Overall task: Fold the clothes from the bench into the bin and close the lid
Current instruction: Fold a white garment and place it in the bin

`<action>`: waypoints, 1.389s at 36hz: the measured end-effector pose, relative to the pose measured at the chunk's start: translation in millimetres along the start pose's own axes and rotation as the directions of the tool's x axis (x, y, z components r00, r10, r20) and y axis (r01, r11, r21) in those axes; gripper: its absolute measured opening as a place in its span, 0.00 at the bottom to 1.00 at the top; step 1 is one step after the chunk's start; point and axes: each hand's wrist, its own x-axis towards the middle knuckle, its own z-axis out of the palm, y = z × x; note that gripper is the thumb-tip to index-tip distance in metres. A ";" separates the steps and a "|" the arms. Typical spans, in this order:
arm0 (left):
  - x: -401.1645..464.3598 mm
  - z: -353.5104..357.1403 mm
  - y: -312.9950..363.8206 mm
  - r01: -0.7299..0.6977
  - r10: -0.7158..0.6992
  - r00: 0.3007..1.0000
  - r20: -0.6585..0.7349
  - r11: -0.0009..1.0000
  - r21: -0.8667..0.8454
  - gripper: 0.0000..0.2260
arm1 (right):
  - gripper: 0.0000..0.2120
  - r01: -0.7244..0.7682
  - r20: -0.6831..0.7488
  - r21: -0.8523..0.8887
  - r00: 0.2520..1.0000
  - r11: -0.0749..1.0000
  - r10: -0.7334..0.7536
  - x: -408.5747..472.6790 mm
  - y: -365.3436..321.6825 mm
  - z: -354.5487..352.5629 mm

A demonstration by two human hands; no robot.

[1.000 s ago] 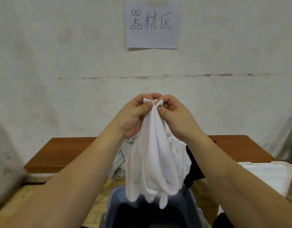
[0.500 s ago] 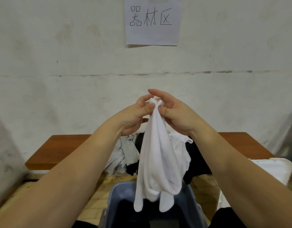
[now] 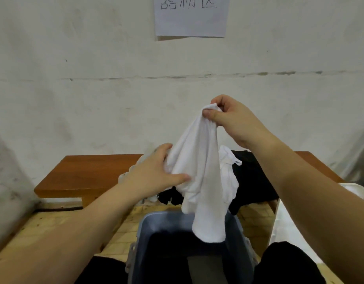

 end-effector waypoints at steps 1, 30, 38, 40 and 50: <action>-2.2 3.5 -1.8 0.002 0.004 0.998 -0.062 0.994 0.106 0.32 | 0.09 -0.002 -0.012 -0.023 1.000 1.000 0.002 0.6 0.8 -0.3; 56.4 -69.4 6.2 0.042 0.021 0.964 -0.264 0.972 0.229 0.06 | 0.07 -0.144 -0.021 -0.496 0.988 0.856 0.154 -10.8 53.6 -38.3; 63.7 -78.2 -3.5 0.014 -0.018 0.961 -0.277 1.000 -0.018 0.03 | 0.05 -0.231 -0.079 -0.110 0.972 0.967 0.223 -0.9 61.4 -39.6; 70.1 -78.6 -4.2 -0.001 -0.021 0.968 -0.250 0.996 -0.087 0.03 | 0.05 -0.256 -0.048 -0.021 0.966 0.966 0.255 2.0 60.1 -41.4; 121.3 -86.1 5.3 -0.023 -0.080 0.977 -0.195 0.879 -0.475 0.03 | 0.02 -0.245 -0.068 0.158 0.964 0.956 0.258 37.6 56.5 -63.8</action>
